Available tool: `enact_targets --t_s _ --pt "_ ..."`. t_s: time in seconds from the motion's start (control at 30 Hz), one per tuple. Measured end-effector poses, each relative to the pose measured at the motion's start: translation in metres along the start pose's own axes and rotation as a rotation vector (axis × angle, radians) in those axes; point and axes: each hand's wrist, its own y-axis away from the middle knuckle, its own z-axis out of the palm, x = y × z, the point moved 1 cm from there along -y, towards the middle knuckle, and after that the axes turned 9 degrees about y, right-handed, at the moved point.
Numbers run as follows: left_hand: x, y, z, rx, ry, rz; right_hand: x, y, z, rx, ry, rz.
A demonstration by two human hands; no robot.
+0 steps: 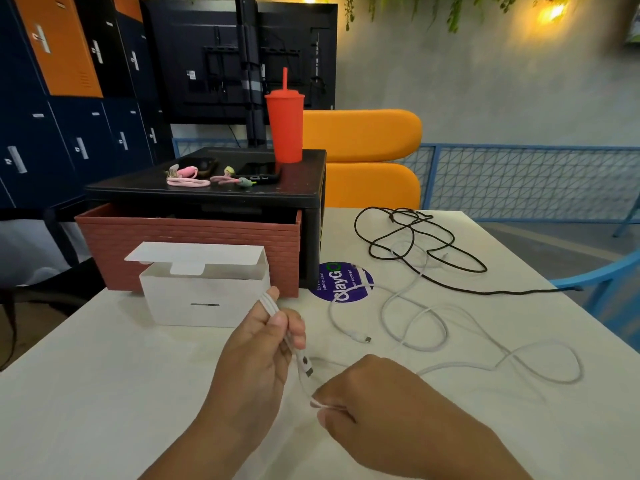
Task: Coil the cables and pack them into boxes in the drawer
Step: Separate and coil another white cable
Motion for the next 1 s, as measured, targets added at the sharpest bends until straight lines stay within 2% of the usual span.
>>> enact_targets --t_s 0.17,0.27,0.37,0.43,0.5,0.63,0.7,0.83,1.0 --pt "-0.005 -0.002 0.001 -0.037 -0.246 0.099 0.000 0.000 -0.002 0.102 0.134 -0.069" --pt "-0.005 0.009 0.005 -0.231 -0.325 0.089 0.006 0.002 -0.005 0.319 0.169 -0.074" --pt "-0.003 0.013 0.006 -0.319 -0.195 -0.104 0.017 0.003 -0.010 0.480 0.029 0.027" --pt "0.001 0.013 0.007 -0.310 -0.026 -0.225 0.024 0.002 -0.015 0.550 -0.117 0.151" --pt "0.007 0.013 0.010 -0.266 0.160 -0.325 0.031 0.001 -0.011 0.576 -0.322 0.177" --pt "0.013 0.015 0.012 -0.194 0.429 -0.450 0.024 -0.008 0.006 0.458 -0.652 0.140" --pt "0.013 0.011 0.008 -0.198 0.508 -0.492 0.017 -0.011 0.011 0.407 -0.708 0.160" --pt "0.012 0.011 0.008 -0.221 0.514 -0.519 0.012 -0.014 0.011 0.415 -0.586 0.223" --pt "0.013 0.009 0.012 -0.160 0.449 -0.542 0.010 -0.014 0.011 0.328 -0.170 0.254"
